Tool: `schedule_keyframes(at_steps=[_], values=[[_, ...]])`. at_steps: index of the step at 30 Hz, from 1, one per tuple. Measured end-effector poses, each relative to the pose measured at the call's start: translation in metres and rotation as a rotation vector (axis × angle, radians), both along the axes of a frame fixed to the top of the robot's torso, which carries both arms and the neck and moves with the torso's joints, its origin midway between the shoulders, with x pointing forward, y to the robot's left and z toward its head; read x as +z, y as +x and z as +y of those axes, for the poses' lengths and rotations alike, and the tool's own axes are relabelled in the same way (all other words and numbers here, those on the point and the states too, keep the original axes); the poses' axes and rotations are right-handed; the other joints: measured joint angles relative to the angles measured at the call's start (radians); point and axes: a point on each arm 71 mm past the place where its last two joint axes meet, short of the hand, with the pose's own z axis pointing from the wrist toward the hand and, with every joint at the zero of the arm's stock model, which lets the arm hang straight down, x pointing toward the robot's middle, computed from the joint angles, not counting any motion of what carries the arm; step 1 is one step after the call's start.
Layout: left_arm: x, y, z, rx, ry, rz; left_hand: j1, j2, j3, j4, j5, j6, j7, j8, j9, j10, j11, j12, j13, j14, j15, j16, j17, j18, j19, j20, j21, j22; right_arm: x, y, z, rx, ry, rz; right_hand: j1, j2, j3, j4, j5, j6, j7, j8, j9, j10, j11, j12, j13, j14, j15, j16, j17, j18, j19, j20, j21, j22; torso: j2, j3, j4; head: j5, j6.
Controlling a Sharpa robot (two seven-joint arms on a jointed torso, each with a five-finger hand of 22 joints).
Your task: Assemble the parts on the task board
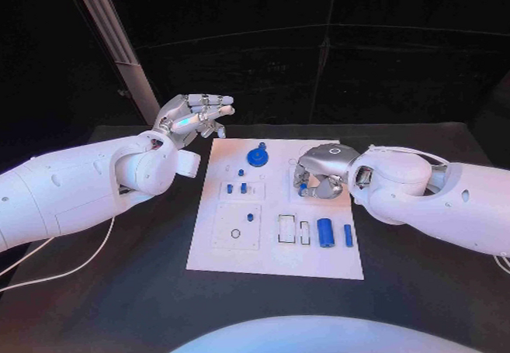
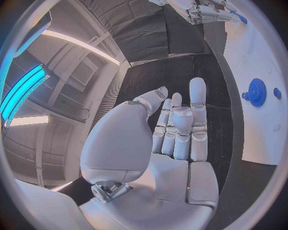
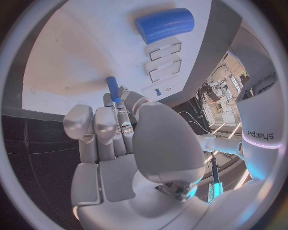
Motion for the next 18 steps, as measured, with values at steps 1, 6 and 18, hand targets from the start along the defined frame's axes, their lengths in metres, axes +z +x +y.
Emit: schedule_keyframes(at_steps=[1, 6, 18], values=[[0.0, 0.0, 0.0, 0.0, 0.0, 0.0, 0.0, 0.0, 0.001, -0.001, 0.0, -0.002, 0.002, 0.0, 0.0, 0.0, 0.0, 0.001, 0.0, 0.0, 0.0, 0.0, 0.0, 0.0, 0.0, 0.0, 0.0, 0.0, 0.001, -0.002, 0.0, 0.002, 0.006, -0.006, 0.0, 0.0, 0.003, -0.003, 0.0, 0.003, -0.003, 0.0, 0.0, 0.004, 0.004, -0.002, 0.0, 0.0, 0.0, 0.004, 0.002, 0.0, 0.0, 0.0, 0.004, 0.004, 0.0, 0.0, 0.0, 0.0, 0.0], [0.0, 0.0, 0.0, 0.002, 0.001, 0.0, 0.0, 0.0, 0.001, -0.001, 0.0, -0.002, 0.002, 0.0, 0.0, 0.0, 0.0, 0.001, 0.0, 0.0, 0.0, 0.0, 0.0, 0.0, 0.0, 0.0, 0.0, 0.0, 0.008, -0.009, -0.002, 0.009, 0.039, -0.034, 0.003, 0.003, 0.008, -0.008, 0.0, 0.007, 0.0, 0.0, 0.0, 0.005, 0.005, -0.004, 0.002, 0.0, 0.0, 0.009, 0.005, 0.0, 0.007, 0.0, 0.008, 0.01, -0.001, -0.0006, -0.0006, -0.002, 0.001], [0.0, 0.0, 0.0, 0.007, 0.002, -0.003, 0.0, 0.0, 0.001, -0.001, 0.0, -0.002, 0.002, 0.0, 0.0, 0.0, 0.0, 0.001, 0.0, -0.004, 0.004, 0.0, 0.0, 0.0, 0.0, 0.0, 0.0, -0.001, 0.037, -0.023, 0.013, 0.053, 0.146, -0.098, 0.011, 0.003, 0.012, -0.013, -0.006, 0.007, 0.0, 0.0, -0.001, 0.005, 0.005, -0.009, 0.004, 0.0, 0.0, 0.013, 0.009, 0.0, 0.007, 0.0, 0.012, 0.015, -0.001, -0.001, 0.0011, 0.005, 0.005]])
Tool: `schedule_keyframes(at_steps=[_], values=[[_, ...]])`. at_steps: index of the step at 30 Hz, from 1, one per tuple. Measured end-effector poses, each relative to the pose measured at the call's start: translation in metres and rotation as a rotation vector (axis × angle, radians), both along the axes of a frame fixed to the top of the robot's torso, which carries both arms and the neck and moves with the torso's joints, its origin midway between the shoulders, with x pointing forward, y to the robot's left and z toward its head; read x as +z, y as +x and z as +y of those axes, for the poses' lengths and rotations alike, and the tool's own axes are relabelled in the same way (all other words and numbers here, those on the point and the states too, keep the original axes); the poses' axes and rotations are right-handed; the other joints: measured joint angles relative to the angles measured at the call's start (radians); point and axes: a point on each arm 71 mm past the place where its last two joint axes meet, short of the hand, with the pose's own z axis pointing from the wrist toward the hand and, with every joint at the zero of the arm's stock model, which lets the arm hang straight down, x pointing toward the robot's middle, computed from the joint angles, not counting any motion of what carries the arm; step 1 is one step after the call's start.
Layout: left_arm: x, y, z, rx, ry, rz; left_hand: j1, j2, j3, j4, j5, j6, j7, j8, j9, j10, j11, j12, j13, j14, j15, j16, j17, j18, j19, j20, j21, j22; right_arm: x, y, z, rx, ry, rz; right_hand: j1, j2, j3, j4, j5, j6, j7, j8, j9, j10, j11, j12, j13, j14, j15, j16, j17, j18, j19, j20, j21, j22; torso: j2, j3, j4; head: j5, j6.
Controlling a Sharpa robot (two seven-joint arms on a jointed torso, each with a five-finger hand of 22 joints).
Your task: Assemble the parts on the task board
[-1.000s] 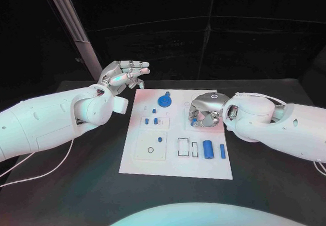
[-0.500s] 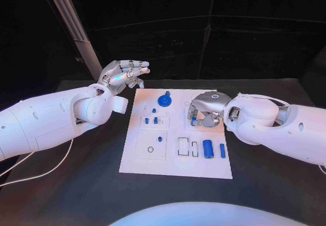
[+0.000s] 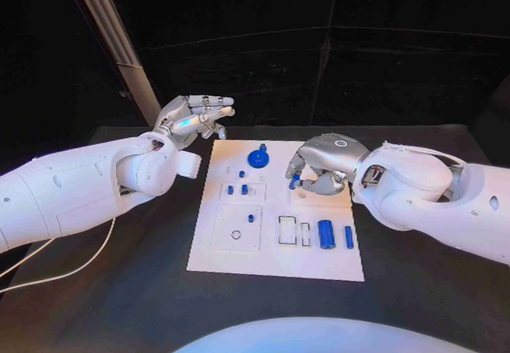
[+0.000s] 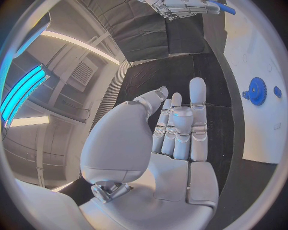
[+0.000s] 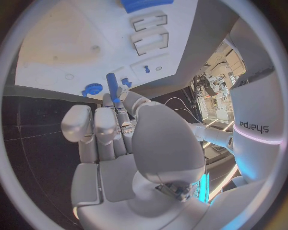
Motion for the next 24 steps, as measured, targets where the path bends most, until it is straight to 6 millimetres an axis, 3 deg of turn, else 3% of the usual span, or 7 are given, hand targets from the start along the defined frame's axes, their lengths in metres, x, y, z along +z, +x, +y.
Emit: schedule_keyframes(at_steps=[7, 12, 16, 24], values=[[0.0, 0.001, -0.004, -0.002, 0.0, -0.002, 0.0, 0.0, 0.003, -0.003, 0.0, 0.0, 0.0, 0.0, 0.0, 0.0, 0.0, 0.0, 0.0, 0.0, 0.0, 0.0, 0.0, 0.0, 0.0, 0.0, 0.0, 0.0, 0.006, -0.011, 0.046, 0.102, 0.06, 0.014, 0.0, 0.0, 0.007, -0.001, -0.001, 0.0, 0.0, 0.0, -0.001, 0.0, 0.0, -0.004, 0.0, 0.0, 0.0, 0.001, 0.0, 0.0, 0.0, 0.0, 0.0, 0.0, 0.002, 0.0003, 0.0025, 0.016, -0.002], [0.0, 0.001, -0.006, -0.003, -0.001, -0.003, 0.0, 0.0, 0.003, -0.003, 0.0, 0.0, 0.0, 0.0, 0.0, 0.0, 0.0, 0.0, 0.0, 0.0, 0.0, 0.0, 0.0, 0.0, 0.0, 0.0, 0.0, 0.0, 0.003, -0.018, 0.075, 0.171, 0.086, 0.034, 0.0, 0.0, 0.008, -0.002, 0.002, 0.0, 0.0, -0.004, -0.001, 0.0, 0.0, -0.006, -0.001, 0.0, 0.0, 0.001, 0.0, 0.0, 0.0, 0.0, 0.0, 0.001, 0.002, -0.0003, 0.0063, 0.038, -0.009], [0.0, 0.001, -0.007, -0.003, -0.001, -0.004, 0.0, 0.0, 0.003, -0.003, 0.0, 0.0, 0.0, 0.0, 0.0, 0.0, 0.0, 0.0, 0.0, 0.0, 0.0, 0.0, 0.0, 0.0, 0.0, 0.0, 0.0, 0.0, -0.012, -0.024, 0.089, 0.206, 0.086, 0.076, 0.0, 0.0, 0.008, -0.002, 0.002, 0.0, 0.0, -0.004, -0.001, 0.0, 0.0, -0.009, -0.001, 0.0, 0.0, 0.001, -0.002, 0.0, 0.0, 0.0, 0.0, 0.001, 0.002, -0.0009, 0.0068, 0.065, -0.014], [0.0, 0.001, -0.009, -0.006, -0.002, -0.005, 0.0, 0.0, 0.003, -0.003, 0.0, 0.0, 0.0, 0.0, 0.0, 0.0, 0.0, 0.0, 0.0, 0.0, 0.0, 0.0, 0.0, 0.0, 0.0, 0.0, 0.0, 0.0, -0.038, -0.028, 0.102, 0.238, 0.074, 0.143, 0.0, 0.0, 0.013, -0.007, 0.002, 0.0, 0.0, -0.009, -0.003, 0.0, 0.0, -0.01, -0.002, 0.0, 0.0, 0.001, -0.002, 0.0, 0.0, 0.0, 0.0, 0.001, 0.002, -0.0008, 0.0067, 0.093, -0.025]])
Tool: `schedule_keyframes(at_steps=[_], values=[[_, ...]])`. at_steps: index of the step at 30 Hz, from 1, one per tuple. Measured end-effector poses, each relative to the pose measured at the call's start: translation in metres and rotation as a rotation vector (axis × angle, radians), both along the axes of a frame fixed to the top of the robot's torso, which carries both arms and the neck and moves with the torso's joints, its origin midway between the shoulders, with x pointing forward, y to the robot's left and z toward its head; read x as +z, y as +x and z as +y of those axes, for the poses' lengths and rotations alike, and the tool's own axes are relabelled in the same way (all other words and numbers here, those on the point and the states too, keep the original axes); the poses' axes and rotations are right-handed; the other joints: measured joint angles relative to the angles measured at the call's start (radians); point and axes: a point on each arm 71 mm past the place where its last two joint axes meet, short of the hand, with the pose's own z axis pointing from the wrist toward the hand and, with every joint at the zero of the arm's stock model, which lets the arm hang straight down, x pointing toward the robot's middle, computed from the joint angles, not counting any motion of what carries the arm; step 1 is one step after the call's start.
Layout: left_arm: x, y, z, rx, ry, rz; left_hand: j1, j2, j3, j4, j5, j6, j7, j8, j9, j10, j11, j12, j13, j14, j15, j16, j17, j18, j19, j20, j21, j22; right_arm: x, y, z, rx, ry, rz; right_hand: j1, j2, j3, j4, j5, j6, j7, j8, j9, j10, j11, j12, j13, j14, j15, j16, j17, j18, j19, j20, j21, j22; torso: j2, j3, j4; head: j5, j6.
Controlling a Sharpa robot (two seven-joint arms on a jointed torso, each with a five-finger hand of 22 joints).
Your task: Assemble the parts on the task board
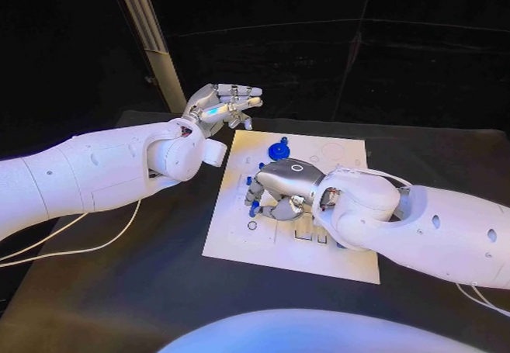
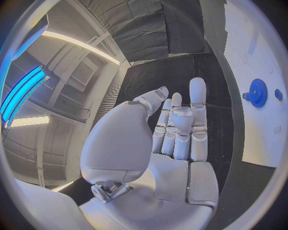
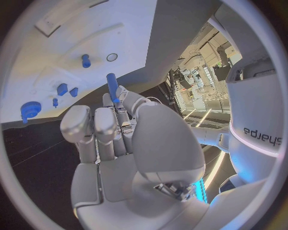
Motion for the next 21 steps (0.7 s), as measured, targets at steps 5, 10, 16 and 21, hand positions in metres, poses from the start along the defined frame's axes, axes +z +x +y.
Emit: schedule_keyframes(at_steps=[5, 10, 16, 21], values=[[0.0, 0.0, -0.001, -0.002, -0.001, 0.0, 0.0, 0.0, 0.0, 0.0, 0.0, 0.0, 0.0, 0.0, 0.0, 0.0, 0.0, 0.0, 0.0, 0.0, 0.0, 0.0, 0.0, 0.0, 0.0, 0.0, 0.0, 0.0, -0.01, 0.0, 0.004, 0.012, -0.01, 0.022, 0.0, 0.0, 0.003, -0.003, 0.005, 0.0, 0.0, 0.0, 0.0, 0.0, 0.0, -0.004, 0.0, 0.0, 0.0, 0.0, 0.0, 0.0, 0.0, 0.0, 0.004, 0.001, -0.001, -0.0001, 0.0001, 0.011, -0.005], [0.0, 0.0, -0.003, -0.004, -0.001, -0.001, 0.004, 0.004, 0.0, 0.0, 0.004, 0.0, 0.0, 0.004, 0.0, 0.0, 0.0, 0.005, 0.0, 0.0, 0.0, 0.0, 0.0, 0.0, 0.0, 0.0, 0.0, 0.0, -0.02, 0.0, 0.006, 0.022, -0.029, 0.04, 0.0, 0.0, 0.008, -0.002, 0.005, 0.0, 0.0, 0.0, 0.0, 0.0, 0.0, -0.006, 0.0, 0.0, 0.0, 0.0, 0.0, 0.0, 0.0, 0.0, 0.004, 0.001, -0.001, -0.0002, 0.0003, 0.02, -0.009], [0.0, 0.001, -0.004, -0.005, -0.002, -0.001, 0.004, 0.004, 0.0, 0.0, 0.004, 0.0, 0.0, 0.004, 0.0, 0.0, 0.0, 0.005, 0.0, 0.0, 0.0, 0.0, 0.0, 0.0, 0.0, 0.0, 0.0, 0.0, -0.028, 0.001, 0.006, 0.027, -0.048, 0.051, 0.0, 0.0, 0.008, -0.003, 0.005, 0.0, 0.0, 0.0, 0.0, 0.0, 0.0, -0.008, 0.0, 0.0, 0.0, 0.0, 0.0, 0.0, 0.0, 0.0, 0.004, 0.001, -0.001, -0.0002, 0.0005, 0.026, -0.014], [0.0, 0.001, -0.004, -0.006, -0.002, -0.001, 0.004, 0.004, 0.0, 0.0, 0.004, 0.0, 0.0, 0.004, 0.0, 0.0, 0.0, 0.005, 0.0, 0.0, 0.0, 0.0, 0.0, 0.0, 0.0, 0.0, 0.0, 0.0, -0.029, 0.002, 0.006, 0.028, -0.052, 0.049, 0.0, 0.0, 0.008, -0.003, 0.005, 0.0, 0.0, 0.0, -0.001, 0.0, 0.0, -0.01, 0.001, 0.0, 0.0, 0.0, 0.0, 0.0, 0.0, 0.0, 0.004, 0.001, -0.001, -0.0001, 0.0005, 0.028, -0.016]])
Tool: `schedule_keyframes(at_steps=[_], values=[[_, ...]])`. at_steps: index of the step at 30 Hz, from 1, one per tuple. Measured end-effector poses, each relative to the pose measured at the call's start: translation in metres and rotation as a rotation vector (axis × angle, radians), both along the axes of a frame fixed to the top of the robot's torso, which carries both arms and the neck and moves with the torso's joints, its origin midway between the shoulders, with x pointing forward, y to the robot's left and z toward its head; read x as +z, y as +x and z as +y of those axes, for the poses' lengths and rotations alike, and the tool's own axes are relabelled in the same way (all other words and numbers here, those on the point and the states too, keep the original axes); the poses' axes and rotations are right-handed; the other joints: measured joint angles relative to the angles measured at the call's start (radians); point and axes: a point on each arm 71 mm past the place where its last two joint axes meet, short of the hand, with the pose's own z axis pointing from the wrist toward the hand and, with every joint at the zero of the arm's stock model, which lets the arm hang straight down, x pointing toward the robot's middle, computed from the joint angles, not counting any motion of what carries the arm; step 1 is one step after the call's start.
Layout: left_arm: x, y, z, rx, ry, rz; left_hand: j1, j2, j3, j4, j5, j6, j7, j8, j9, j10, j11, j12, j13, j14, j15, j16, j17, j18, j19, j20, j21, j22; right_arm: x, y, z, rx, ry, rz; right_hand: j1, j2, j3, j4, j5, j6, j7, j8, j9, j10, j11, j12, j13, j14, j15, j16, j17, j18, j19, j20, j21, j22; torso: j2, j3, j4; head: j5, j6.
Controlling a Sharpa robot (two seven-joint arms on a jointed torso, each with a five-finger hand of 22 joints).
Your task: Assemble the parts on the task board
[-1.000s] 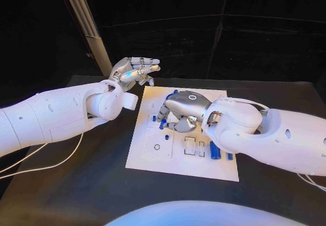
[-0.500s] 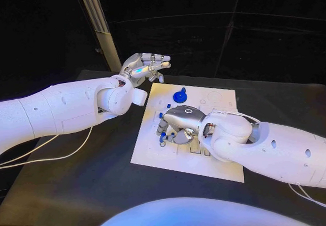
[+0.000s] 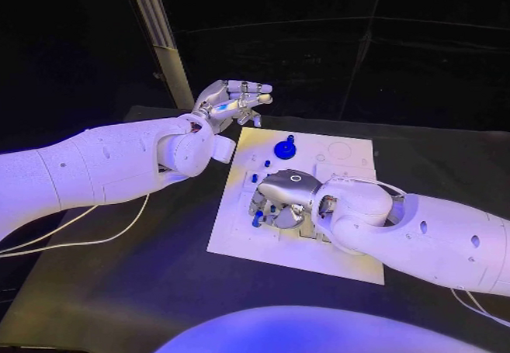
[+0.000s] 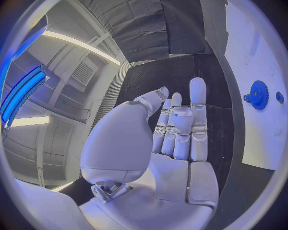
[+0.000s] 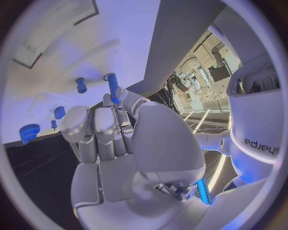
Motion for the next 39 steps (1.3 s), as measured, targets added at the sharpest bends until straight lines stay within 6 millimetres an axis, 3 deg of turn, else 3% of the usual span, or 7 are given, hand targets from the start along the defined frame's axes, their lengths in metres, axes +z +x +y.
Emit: schedule_keyframes(at_steps=[21, 39], values=[[-0.0001, 0.0005, 0.0008, 0.002, 0.001, 0.0, 0.0, 0.0, 0.0, 0.0, 0.0, 0.0, 0.0, 0.0, 0.0, 0.0, 0.0, 0.0, 0.0, 0.0, 0.0, 0.0, 0.0, 0.0, 0.0, 0.0, 0.0, 0.0, -0.0007, 0.0006, -0.0005, 0.004, -0.021, -0.044, 0.001, 0.001, 0.003, -0.003, 0.002, 0.0, 0.0, 0.0, 0.0, 0.004, 0.004, 0.0, 0.0, 0.0, 0.0, 0.0, 0.001, 0.0, 0.0, 0.0, 0.0, 0.001, 0.0, 0.0006, -0.0012, -0.001, -0.005], [-0.0002, 0.0005, 0.0014, 0.001, 0.0, 0.001, 0.0, 0.0, 0.0, 0.0, 0.0, 0.0, 0.0, 0.0, 0.0, 0.0, 0.0, 0.0, 0.0, 0.0, 0.0, 0.0, -0.001, 0.0, 0.0, 0.0, 0.0, 0.0, -0.0005, -0.0037, -0.008, -0.002, -0.041, -0.073, 0.003, 0.003, 0.005, -0.006, 0.002, 0.003, 0.003, 0.0, 0.0, 0.004, 0.004, 0.0, 0.001, 0.0, 0.0, 0.006, 0.004, 0.0, 0.0, 0.0, 0.0, 0.002, -0.001, 0.0003, -0.002, -0.007, 0.0]])
